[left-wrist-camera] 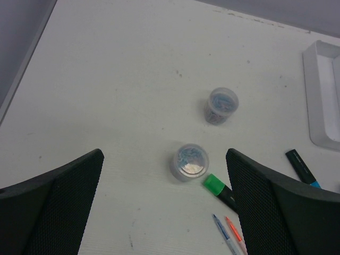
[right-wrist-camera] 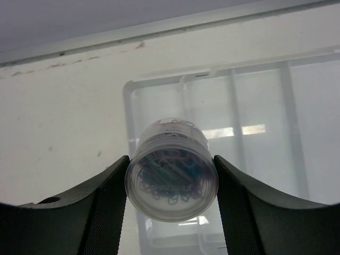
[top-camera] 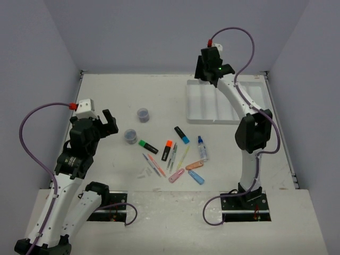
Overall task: Sort the stationery into containers
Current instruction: Place the stationery in the storage box, then pick up the stationery from the center of the board.
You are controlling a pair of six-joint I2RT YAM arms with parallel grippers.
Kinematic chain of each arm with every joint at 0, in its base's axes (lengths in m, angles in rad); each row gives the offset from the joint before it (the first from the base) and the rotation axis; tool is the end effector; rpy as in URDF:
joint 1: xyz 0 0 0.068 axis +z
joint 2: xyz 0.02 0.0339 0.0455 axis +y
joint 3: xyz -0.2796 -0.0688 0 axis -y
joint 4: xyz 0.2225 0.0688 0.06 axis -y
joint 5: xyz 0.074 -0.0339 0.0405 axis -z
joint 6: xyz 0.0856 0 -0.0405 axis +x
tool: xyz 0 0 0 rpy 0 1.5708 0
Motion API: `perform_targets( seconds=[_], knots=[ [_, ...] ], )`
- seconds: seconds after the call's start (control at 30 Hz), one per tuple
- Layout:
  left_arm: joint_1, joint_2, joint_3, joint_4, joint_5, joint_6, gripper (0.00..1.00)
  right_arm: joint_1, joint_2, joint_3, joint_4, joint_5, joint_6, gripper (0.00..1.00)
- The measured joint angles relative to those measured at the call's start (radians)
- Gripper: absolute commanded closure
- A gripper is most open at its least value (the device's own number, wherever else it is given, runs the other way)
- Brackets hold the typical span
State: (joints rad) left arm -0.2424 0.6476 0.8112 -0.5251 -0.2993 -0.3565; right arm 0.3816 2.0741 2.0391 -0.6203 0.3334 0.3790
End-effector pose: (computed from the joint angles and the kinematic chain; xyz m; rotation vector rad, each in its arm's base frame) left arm 0.1541 -0.0121 0.3225 -0.3071 1.8924 -0.1140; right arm 0.4764 0.1610 0.3162 0.1777 2.1778 0.0580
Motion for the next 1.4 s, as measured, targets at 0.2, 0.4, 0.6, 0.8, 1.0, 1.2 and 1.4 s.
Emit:
perform_targets(
  seconds=[0.2, 0.4, 0.6, 0.8, 1.0, 1.2, 1.4],
  knots=[
    [0.0, 0.011, 0.0, 0.001, 0.006, 0.0, 0.0, -0.104, 0.186, 0.149, -0.016, 0.015, -0.029, 0.77],
    [0.0, 0.045, -0.001, 0.003, 0.029, 0.0, 0.0, -0.112, 0.306, 0.173, -0.032, -0.013, -0.057, 0.66],
    [0.0, 0.044, -0.005, 0.004, 0.034, 0.0, 0.0, -0.129, 0.315, 0.172, -0.035, -0.014, -0.074, 0.19],
    [0.0, 0.041, -0.005, 0.004, 0.034, 0.0, 0.0, -0.135, 0.315, 0.17, -0.036, -0.01, -0.085, 0.01],
    [0.0, 0.041, -0.005, 0.004, 0.034, 0.0, 0.0, -0.123, 0.302, 0.166, -0.039, -0.013, -0.088, 0.01],
    [0.017, 0.026, -0.005, 0.004, 0.018, -0.001, 0.0, 0.005, 0.182, 0.084, -0.012, -0.09, -0.139, 0.01],
    [0.039, -0.005, -0.005, 0.003, -0.018, -0.01, 0.0, 0.31, 0.151, 0.14, 0.046, -0.209, -0.156, 0.01]
  ],
)
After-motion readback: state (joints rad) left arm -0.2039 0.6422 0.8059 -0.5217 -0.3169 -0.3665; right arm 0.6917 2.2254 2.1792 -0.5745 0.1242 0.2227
